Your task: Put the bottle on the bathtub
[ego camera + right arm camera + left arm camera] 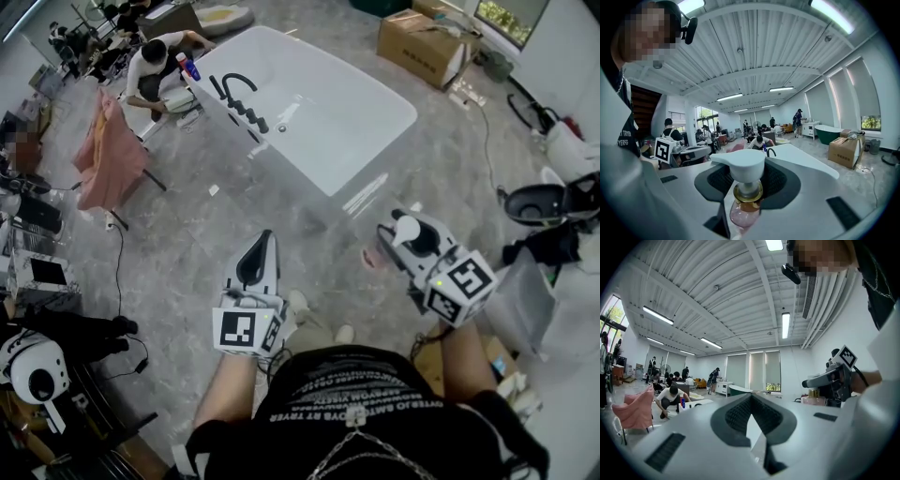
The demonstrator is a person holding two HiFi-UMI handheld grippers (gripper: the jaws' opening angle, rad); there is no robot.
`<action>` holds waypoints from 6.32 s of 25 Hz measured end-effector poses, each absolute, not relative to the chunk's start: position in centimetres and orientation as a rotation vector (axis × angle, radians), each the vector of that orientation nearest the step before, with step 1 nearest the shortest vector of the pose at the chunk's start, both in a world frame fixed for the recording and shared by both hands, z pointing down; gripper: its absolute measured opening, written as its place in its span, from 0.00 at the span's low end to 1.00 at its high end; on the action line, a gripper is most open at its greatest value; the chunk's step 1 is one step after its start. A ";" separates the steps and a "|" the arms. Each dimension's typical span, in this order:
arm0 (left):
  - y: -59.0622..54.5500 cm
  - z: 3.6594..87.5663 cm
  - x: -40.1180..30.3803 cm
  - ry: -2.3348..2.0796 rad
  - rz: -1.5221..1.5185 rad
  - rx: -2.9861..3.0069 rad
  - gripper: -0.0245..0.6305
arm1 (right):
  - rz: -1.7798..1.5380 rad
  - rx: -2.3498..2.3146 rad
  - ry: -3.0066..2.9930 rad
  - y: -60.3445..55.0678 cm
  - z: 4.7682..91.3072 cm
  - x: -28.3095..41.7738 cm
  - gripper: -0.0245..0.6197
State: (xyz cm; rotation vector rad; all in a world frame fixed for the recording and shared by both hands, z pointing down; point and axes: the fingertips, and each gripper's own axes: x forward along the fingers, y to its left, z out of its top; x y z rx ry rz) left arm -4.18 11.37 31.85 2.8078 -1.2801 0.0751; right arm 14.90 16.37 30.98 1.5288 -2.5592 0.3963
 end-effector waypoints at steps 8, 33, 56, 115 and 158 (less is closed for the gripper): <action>8.4 31.9 -4.6 -1.243 0.084 2.824 0.03 | 0.399 1.559 -2.534 13.7 30.9 14.4 0.26; -6.1 31.6 -9.5 -1.188 0.056 2.862 0.03 | 0.375 1.626 -2.501 0.5 30.2 9.5 0.26; -7.3 32.0 -10.7 -1.149 0.028 2.867 0.03 | 0.357 1.636 -2.495 -1.2 29.6 7.9 0.26; -23.2 32.7 1.4 -1.476 0.067 2.687 0.03 | 0.413 1.274 -2.660 -21.7 31.5 19.7 0.26; -34.9 40.2 -0.8 -1.422 0.135 2.640 0.03 | 0.520 1.252 -2.562 -34.6 44.0 15.2 0.26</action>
